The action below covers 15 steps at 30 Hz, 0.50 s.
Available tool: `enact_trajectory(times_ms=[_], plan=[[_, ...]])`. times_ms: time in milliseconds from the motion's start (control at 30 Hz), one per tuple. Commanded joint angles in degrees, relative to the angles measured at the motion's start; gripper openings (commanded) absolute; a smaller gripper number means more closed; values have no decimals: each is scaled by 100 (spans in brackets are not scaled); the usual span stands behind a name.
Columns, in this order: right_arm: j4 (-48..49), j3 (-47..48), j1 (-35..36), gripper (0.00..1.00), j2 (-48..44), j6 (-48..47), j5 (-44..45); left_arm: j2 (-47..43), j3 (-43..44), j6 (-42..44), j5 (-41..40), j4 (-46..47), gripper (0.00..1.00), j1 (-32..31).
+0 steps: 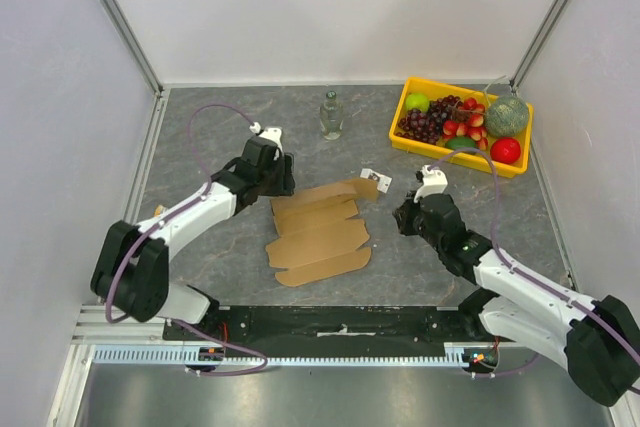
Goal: Fold the paper box
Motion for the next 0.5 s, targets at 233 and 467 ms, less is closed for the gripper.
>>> enact_trajectory(times_ms=[233, 467], plan=[[1216, 504, -27, 0, 1188, -460, -764, -1686, -307, -264, -192, 447, 60, 13], [1805, 891, -44, 0, 2146, -355, -1036, -1959, -852, -167, 143, 905, 6, -40]])
